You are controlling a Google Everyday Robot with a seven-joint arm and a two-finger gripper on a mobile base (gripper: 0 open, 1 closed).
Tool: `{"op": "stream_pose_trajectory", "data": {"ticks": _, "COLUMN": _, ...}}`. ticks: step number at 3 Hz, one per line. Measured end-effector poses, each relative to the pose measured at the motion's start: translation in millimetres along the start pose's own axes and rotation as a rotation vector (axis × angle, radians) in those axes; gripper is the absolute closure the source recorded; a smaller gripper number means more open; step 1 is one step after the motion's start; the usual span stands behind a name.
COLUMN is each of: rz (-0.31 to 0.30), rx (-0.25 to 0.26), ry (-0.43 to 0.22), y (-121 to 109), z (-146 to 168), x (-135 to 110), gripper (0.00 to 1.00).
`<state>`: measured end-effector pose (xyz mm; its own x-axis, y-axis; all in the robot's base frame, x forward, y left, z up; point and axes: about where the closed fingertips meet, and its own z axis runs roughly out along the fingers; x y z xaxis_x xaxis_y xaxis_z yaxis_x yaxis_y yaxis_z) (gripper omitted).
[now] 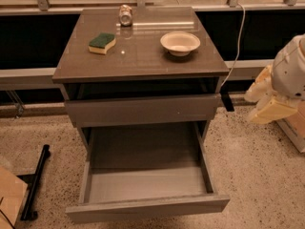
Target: Close middle drawer
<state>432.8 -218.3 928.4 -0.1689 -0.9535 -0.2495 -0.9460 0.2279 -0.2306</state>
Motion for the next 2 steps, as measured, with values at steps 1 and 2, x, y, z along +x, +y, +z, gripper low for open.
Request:
{"op": "stream_pose_trajectory", "data": {"ticks": 1, "rz": 0.015, "rx": -0.023, "ry": -0.058, "y": 12, "z": 43, "x": 22, "gripper": 0.8}}
{"op": "stream_pose_trajectory", "data": {"ticks": 2, "rz": 0.086, "rx": -0.02, "ry": -0.068, "y": 19, "z": 97, "x": 52, "gripper": 1.0}}
